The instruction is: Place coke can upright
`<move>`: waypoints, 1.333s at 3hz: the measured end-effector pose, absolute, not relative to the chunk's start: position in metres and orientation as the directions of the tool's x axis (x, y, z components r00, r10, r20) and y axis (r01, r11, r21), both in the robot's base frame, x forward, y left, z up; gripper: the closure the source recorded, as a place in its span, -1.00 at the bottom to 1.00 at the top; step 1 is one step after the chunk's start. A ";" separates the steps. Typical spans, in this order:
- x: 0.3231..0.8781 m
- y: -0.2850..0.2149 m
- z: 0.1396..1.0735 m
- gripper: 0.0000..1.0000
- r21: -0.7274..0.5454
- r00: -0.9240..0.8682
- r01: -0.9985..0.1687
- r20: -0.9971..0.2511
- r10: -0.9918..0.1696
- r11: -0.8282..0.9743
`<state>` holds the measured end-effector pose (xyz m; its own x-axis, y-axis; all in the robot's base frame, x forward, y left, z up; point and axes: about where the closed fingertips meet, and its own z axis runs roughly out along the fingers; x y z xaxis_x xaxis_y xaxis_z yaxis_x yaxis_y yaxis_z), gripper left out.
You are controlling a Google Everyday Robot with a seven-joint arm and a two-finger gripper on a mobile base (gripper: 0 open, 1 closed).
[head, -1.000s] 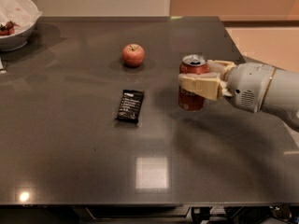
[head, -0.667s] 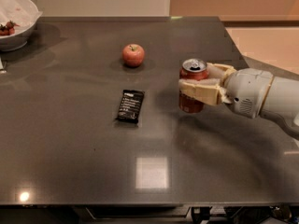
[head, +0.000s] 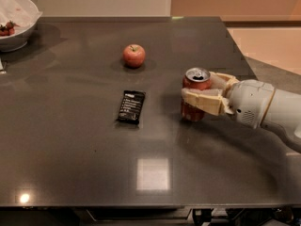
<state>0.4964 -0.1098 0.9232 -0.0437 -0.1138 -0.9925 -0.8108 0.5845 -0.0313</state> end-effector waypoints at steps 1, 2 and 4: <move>0.494 -0.113 0.916 0.62 -0.008 -0.053 -0.802 -0.995 -0.085 0.597; 0.494 -0.115 0.910 0.19 0.007 -0.055 -0.797 -0.997 -0.061 0.604; 0.492 -0.115 0.899 -0.77 0.019 -0.048 -0.790 -0.998 -0.030 0.613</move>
Offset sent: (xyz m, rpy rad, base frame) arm -0.0028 -0.0132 -0.0230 0.0864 0.0140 -0.0429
